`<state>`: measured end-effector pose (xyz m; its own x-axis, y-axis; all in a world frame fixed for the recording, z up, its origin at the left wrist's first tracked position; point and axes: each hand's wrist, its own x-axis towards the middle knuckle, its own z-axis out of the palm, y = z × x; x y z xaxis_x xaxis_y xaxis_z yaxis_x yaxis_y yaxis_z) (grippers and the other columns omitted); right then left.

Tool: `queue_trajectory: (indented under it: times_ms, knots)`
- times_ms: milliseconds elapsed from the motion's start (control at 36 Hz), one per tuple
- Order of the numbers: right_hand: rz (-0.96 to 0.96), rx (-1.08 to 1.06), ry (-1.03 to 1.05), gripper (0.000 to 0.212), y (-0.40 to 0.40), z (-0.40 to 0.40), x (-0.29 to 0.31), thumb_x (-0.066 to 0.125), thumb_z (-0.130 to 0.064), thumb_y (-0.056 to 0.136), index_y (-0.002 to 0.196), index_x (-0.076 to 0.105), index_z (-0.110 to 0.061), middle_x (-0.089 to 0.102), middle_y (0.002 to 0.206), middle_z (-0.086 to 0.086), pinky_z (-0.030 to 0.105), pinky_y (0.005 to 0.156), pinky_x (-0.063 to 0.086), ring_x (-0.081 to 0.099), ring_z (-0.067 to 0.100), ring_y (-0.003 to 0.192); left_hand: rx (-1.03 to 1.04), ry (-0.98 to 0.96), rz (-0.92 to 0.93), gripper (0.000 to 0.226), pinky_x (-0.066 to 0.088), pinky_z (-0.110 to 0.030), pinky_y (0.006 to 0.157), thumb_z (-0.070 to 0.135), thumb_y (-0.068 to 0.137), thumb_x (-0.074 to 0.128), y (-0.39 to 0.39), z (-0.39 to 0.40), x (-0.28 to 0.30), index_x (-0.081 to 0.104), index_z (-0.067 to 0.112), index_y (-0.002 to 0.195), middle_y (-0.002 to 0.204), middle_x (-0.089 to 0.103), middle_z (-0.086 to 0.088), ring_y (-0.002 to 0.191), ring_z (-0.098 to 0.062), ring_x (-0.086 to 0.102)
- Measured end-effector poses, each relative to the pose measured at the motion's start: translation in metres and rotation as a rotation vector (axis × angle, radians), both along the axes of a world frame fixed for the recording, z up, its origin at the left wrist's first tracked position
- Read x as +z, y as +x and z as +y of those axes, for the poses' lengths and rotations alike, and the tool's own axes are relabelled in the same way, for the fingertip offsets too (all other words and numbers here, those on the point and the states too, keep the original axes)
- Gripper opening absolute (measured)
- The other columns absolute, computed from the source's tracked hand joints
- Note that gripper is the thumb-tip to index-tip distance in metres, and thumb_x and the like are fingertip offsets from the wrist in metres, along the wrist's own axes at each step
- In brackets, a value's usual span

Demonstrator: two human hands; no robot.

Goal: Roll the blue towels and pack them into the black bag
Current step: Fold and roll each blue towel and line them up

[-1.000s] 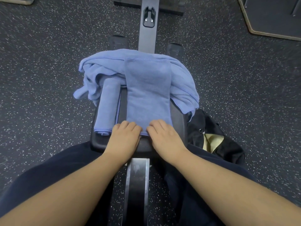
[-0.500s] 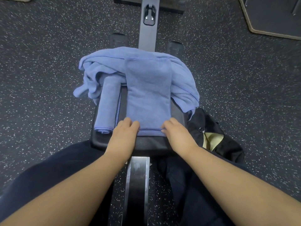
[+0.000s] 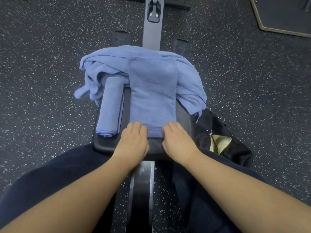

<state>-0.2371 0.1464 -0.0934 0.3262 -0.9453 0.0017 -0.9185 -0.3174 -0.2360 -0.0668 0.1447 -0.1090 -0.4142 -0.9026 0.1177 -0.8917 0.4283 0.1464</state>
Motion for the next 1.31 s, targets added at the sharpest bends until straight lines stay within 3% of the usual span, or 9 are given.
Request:
queue_trajectory:
  times_ms: [278, 444, 583, 639, 778, 944, 1028, 1139, 1306]
  knots:
    - [0.144, -0.03, -0.103, 0.031, -0.002, 0.0, -0.006, 0.079, -0.004, 0.057, 0.077, 0.058, -0.011, 0.053, 0.074, 0.006, 0.032, 0.064, 0.026, 0.052, 0.026, 0.068, 0.092, -0.106, -0.022, 0.031, 0.024, -0.037, 0.065, 0.008, 0.071, 0.034, -0.002, -0.008, 0.004, 0.062, 0.01, 0.085, 0.08, 0.056, -0.009, 0.072, -0.03, 0.053]
    - [0.13, -0.042, -0.183, 0.026, -0.002, -0.003, -0.01, 0.075, -0.001, 0.063, 0.078, 0.057, -0.012, 0.053, 0.078, 0.006, 0.031, 0.066, 0.025, 0.04, 0.023, 0.077, 0.125, -0.07, 0.038, 0.019, 0.02, -0.035, 0.066, 0.003, 0.071, 0.067, 0.002, -0.015, -0.004, 0.06, 0.014, 0.085, 0.083, 0.058, -0.005, 0.081, -0.028, 0.053]
    - [0.098, -0.071, -0.151, 0.006, -0.001, -0.009, -0.004, 0.053, -0.013, 0.079, 0.075, 0.057, -0.013, 0.054, 0.071, 0.004, 0.03, 0.061, 0.03, 0.054, 0.026, 0.064, 0.164, -0.07, 0.159, 0.026, 0.018, -0.034, 0.066, 0.022, 0.085, 0.037, 0.003, -0.021, -0.009, 0.062, 0.015, 0.082, 0.078, 0.058, -0.004, 0.083, -0.02, 0.036]
    - [0.091, -0.107, -0.109, 0.019, -0.002, -0.013, -0.001, 0.041, -0.018, 0.085, 0.075, 0.056, -0.012, 0.056, 0.069, 0.004, 0.03, 0.056, 0.033, 0.055, 0.027, 0.061, 0.168, -0.061, 0.166, 0.029, 0.019, -0.036, 0.067, 0.025, 0.087, 0.036, 0.003, -0.02, -0.011, 0.063, 0.015, 0.082, 0.078, 0.058, -0.005, 0.083, -0.021, 0.035]
    - [0.182, -0.015, 0.112, 0.017, -0.003, -0.017, 0.004, 0.036, -0.019, 0.102, 0.099, 0.049, -0.009, 0.058, 0.092, 0.008, 0.036, 0.068, 0.024, 0.051, 0.032, 0.088, 0.159, -0.114, 0.093, 0.03, 0.018, -0.036, 0.064, 0.023, 0.086, 0.039, 0.002, -0.023, -0.01, 0.063, 0.012, 0.073, 0.07, 0.056, -0.007, 0.078, -0.025, 0.036]
    - [0.142, -0.154, -0.044, 0.026, 0.002, -0.017, 0.006, 0.082, -0.006, 0.064, 0.071, 0.057, -0.01, 0.053, 0.075, 0.009, 0.032, 0.053, 0.035, 0.052, 0.03, 0.066, 0.218, -0.148, 0.095, 0.009, 0.025, -0.034, 0.061, 0.018, 0.081, 0.057, -0.004, -0.024, 0.007, 0.055, 0.012, 0.076, 0.077, 0.05, -0.009, 0.074, -0.027, 0.041]
    - [0.04, -0.078, -0.123, 0.036, 0.007, -0.016, 0.009, 0.065, 0.017, 0.049, 0.07, 0.052, -0.008, 0.05, 0.073, 0.011, 0.028, 0.049, 0.034, 0.052, 0.029, 0.061, 0.105, -0.089, 0.205, 0.011, 0.031, -0.035, 0.054, 0.001, 0.073, 0.048, -0.004, -0.025, 0.013, 0.054, 0.01, 0.074, 0.076, 0.049, -0.012, 0.067, -0.031, 0.049]
    - [0.014, -0.042, -0.183, 0.023, 0.012, -0.011, 0.001, 0.031, -0.001, 0.063, 0.068, 0.051, -0.009, 0.051, 0.071, 0.009, 0.028, 0.048, 0.038, 0.053, 0.027, 0.059, 0.075, -0.043, 0.248, 0.016, 0.04, -0.035, 0.051, -0.002, 0.068, 0.045, -0.007, -0.019, 0.005, 0.057, 0.008, 0.074, 0.077, 0.051, -0.013, 0.067, -0.03, 0.048]
    - [-0.012, -0.062, -0.195, 0.029, 0.008, -0.011, -0.012, 0.032, -0.018, 0.061, 0.076, 0.054, -0.007, 0.051, 0.078, 0.01, 0.031, 0.066, 0.029, 0.046, 0.028, 0.071, 0.137, -0.042, 0.21, 0.027, 0.04, -0.038, 0.063, 0.028, 0.068, 0.048, -0.009, -0.016, -0.004, 0.057, 0.009, 0.085, 0.087, 0.054, -0.013, 0.081, -0.026, 0.035]
